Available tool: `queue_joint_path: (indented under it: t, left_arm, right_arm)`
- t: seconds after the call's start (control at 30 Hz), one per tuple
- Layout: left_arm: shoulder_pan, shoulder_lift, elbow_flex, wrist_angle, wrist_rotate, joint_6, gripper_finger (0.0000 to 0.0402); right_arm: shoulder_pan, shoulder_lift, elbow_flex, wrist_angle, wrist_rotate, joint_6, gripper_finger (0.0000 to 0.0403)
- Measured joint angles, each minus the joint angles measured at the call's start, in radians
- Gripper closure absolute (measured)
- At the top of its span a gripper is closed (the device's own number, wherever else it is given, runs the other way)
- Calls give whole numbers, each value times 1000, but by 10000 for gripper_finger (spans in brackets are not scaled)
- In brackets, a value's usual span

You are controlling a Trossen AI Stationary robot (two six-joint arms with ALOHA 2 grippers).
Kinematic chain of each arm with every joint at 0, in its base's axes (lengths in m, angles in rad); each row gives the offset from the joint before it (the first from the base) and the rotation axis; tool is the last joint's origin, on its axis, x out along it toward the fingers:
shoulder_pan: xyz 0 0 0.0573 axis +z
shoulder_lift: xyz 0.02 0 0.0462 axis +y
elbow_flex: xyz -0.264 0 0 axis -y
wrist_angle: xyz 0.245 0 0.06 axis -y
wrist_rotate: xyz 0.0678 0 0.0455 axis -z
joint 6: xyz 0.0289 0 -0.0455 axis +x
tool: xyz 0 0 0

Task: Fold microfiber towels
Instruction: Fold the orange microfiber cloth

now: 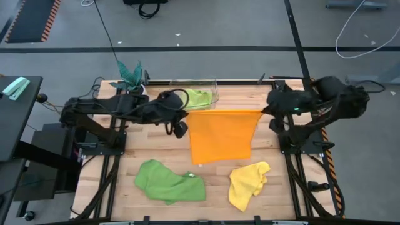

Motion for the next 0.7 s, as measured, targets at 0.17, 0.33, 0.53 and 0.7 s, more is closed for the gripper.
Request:
queue_joint_path:
  t: [0.17,0.33,0.53,0.7]
  left_arm:
    - [25,64,-25,-24,46,26,397]
    - [65,133,-25,-57,61,60,397]
    - [128,213,-25,-69,91,127,397]
    - [166,276,-25,-67,157,165,397]
  right_arm:
    - [-68,-18,-172,7,-53,-13,403]
    - [-151,-43,-343,79,-56,-55,403]
    - [-276,-45,-512,233,-92,-159,403]
    - [-377,-44,-654,382,-167,-254,403]
